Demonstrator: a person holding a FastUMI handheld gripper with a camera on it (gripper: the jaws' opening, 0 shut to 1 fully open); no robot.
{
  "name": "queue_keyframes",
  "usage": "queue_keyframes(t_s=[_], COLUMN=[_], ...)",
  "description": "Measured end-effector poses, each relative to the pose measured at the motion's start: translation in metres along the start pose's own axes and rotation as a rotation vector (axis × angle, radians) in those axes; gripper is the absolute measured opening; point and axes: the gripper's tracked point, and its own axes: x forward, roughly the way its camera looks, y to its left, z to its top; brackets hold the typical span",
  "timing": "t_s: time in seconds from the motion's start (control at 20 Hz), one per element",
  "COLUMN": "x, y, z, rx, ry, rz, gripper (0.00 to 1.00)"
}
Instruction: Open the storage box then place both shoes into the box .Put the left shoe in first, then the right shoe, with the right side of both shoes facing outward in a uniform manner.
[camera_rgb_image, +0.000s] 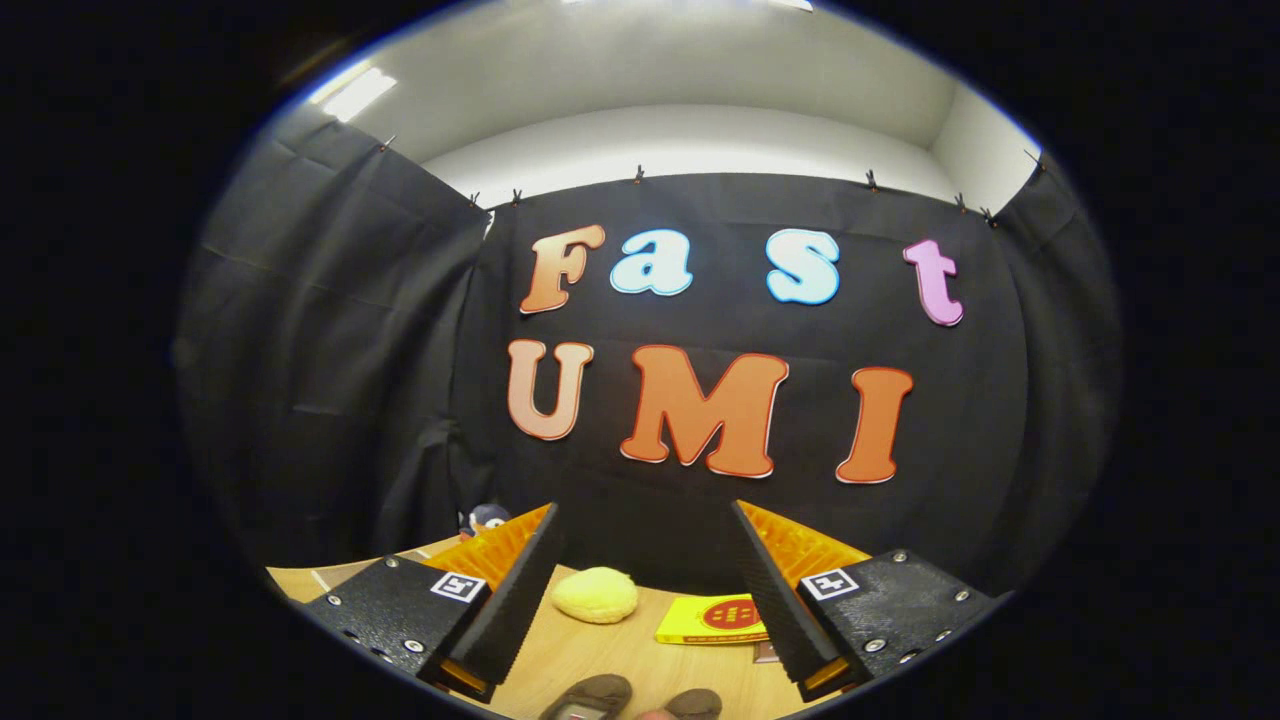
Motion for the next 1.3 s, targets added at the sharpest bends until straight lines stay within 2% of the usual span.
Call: queue_keyframes(t_s=[0.3, 0.5, 0.7, 1.0, 1.3], x=[0.001, 0.011, 0.0, -0.008, -0.013], y=[0.062, 0.093, 0.127, 0.185, 0.227], z=[-0.081, -0.139, -0.195, -0.247, -0.284], rx=[0.224, 0.326, 0.422, 0.678, 0.891], ry=[0.242, 0.414, 0.565, 0.773, 0.921], rz=[0.219, 0.303, 0.394, 0.57, 0.691], gripper=[0.99, 0.99, 0.98, 0.98, 0.97])
